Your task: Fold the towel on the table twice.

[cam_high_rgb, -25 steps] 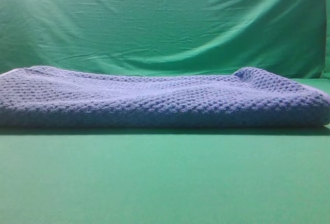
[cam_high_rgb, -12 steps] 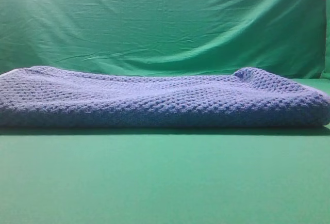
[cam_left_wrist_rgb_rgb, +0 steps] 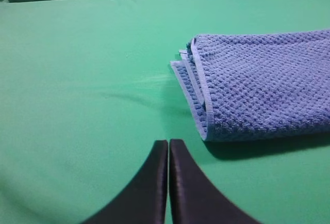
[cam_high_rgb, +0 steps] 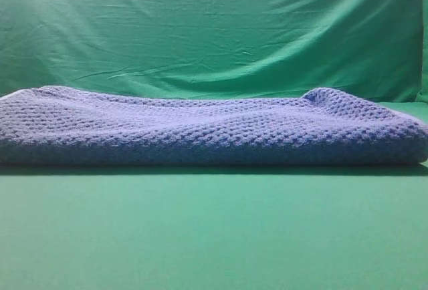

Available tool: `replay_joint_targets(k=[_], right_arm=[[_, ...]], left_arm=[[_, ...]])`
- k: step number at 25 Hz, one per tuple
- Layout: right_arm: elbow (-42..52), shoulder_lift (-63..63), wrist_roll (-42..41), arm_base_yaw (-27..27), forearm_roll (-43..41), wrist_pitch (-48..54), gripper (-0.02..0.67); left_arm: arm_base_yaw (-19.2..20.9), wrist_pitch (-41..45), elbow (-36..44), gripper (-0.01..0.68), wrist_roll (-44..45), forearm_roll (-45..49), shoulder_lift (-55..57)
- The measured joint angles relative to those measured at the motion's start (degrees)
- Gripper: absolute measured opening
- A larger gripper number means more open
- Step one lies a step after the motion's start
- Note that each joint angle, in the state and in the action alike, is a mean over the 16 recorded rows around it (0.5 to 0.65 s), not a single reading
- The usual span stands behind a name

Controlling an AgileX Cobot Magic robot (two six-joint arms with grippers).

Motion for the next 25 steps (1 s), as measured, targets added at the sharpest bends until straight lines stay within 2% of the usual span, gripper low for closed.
replay_joint_targets(k=[6,25], right_arm=[[0.0,0.0,0.0,-2.13,0.0,0.0,0.0],[0.0,0.0,0.0,-2.24,0.0,0.0,0.0]], left_arm=[[1.02,0.0,0.0,0.0,0.0,0.0,0.0],[1.02,0.0,0.0,0.0,0.09,0.0,0.0]])
